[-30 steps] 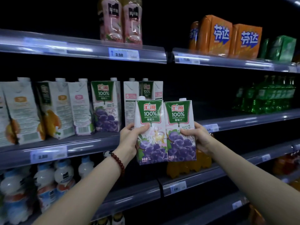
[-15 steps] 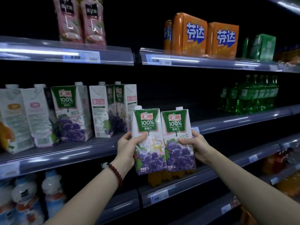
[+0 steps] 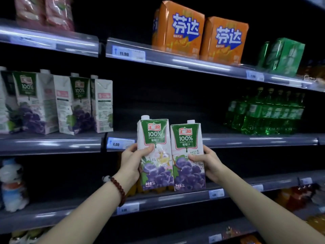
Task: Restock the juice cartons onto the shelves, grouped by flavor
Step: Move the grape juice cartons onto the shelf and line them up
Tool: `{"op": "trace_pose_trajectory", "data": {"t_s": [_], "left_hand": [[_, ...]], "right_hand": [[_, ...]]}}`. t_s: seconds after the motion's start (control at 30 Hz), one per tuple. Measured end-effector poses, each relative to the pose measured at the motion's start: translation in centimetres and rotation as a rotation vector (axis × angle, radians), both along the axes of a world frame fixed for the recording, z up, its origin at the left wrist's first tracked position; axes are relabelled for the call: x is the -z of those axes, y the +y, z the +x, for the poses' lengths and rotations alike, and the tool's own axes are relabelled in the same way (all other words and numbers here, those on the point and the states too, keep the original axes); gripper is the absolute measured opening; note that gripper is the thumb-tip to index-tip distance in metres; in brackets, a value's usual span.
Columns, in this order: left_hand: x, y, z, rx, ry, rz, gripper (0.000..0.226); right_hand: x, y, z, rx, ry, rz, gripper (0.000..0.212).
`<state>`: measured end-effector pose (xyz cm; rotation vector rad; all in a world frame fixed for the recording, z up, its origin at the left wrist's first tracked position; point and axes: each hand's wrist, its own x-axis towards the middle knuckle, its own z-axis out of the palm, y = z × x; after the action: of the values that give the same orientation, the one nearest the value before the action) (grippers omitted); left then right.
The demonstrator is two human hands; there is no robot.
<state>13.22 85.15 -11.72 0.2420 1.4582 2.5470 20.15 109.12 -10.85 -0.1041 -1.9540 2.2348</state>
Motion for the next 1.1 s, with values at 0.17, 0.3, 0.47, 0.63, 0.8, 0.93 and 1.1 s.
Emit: {"op": "trace_pose_trajectory", "data": {"t_s": [0.17,0.3,0.47,0.63,0.8,0.93,1.1], "left_hand": [[0.3,2.5,0.7,-0.015,-0.011,-0.032,0.043],[0.8,4.2,0.3,-0.002,0.009,-0.052,0.049],[1.5,6.6,-0.4,0.055,0.033,-0.073,0.047],[2.4,9.6,-0.1,0.109,0.017,-0.096,0.055],[3.8,14.0,0.3,0.112,0.001,-0.09,0.055],[5.3,18.2,1.0,0.072,-0.009,-0.078,0.057],[7.2,23.5,2.1,0.005,-0.035,-0.074,0.06]], "right_hand": [[0.7,2.8,0.0,-0.027,-0.014,-0.006,0.072],[1.8,4.5,-0.3,-0.012,-0.012,-0.02,0.073],[2.9,7.1,-0.4,0.005,-0.018,-0.049,0.072],[4.2,10.3,0.0,0.016,-0.029,-0.082,0.071],[5.4,15.0,0.3,-0.01,-0.067,-0.058,0.066],[6.3,19.6,0.1,-0.075,-0.092,-0.051,0.072],[7.2,25.2,-0.5,-0.159,-0.121,-0.017,0.076]]}}
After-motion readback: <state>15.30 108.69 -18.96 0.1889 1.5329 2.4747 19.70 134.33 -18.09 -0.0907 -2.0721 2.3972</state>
